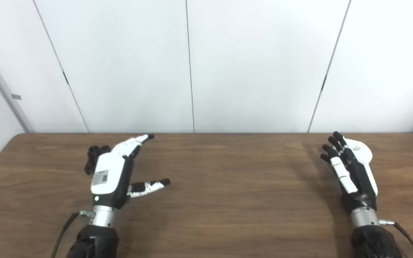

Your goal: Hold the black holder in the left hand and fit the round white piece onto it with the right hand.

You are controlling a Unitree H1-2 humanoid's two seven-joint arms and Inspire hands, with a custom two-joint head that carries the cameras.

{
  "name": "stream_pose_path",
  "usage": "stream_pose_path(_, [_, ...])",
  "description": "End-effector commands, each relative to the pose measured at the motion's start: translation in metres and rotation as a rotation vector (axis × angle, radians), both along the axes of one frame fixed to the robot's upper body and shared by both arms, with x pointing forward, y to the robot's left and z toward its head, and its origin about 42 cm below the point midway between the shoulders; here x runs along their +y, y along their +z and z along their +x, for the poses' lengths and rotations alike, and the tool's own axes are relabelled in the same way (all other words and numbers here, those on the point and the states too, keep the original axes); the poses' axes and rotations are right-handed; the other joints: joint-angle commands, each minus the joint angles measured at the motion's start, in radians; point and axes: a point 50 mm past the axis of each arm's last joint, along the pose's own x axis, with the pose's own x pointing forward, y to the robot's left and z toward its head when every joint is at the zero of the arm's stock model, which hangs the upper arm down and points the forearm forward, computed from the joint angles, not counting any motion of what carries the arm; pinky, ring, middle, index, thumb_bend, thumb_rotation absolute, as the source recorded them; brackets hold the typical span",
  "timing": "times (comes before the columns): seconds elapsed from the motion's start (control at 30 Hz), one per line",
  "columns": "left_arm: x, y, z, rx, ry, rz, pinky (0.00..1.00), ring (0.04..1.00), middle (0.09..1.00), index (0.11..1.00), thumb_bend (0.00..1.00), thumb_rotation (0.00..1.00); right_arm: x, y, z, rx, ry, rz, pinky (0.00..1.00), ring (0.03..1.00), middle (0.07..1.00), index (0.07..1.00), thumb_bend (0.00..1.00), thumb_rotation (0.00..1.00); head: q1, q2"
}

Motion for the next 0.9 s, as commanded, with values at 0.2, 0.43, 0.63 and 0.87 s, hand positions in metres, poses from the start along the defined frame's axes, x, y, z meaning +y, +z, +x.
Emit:
stream_pose_path(0.2, [0.020,0.029,0.012,-0.125,0.110,0.114,0.90,0.901,0.871,0.854,0.96,0.42,0.005,-0.009,-0.005,0.012,-0.005,0.004,0.85,0.890,0.926,0.927,0.37,0.64,0.026,-0.011])
stream_pose_path(0.43, [0.033,0.031,0.016,-0.129,0.174,0.132,0.93,0.931,0.917,0.903,0.98,0.46,0.000,-0.011,-0.005,0.005,-0.001,0.005,0.84,0.887,0.925,0.927,0.37,0.64,0.037,-0.018])
stream_pose_path(0.63, [0.045,0.029,0.019,-0.133,0.231,0.142,0.94,0.944,0.935,0.927,0.99,0.45,-0.005,-0.016,-0.002,0.010,-0.001,-0.001,0.84,0.891,0.933,0.939,0.34,0.64,0.064,-0.029])
stream_pose_path(0.87, [0.065,0.027,0.018,-0.120,0.299,0.111,0.96,0.954,0.957,0.957,0.99,0.48,-0.010,-0.022,0.001,0.012,0.002,0.021,0.85,0.897,0.937,0.935,0.38,0.66,0.080,-0.033])
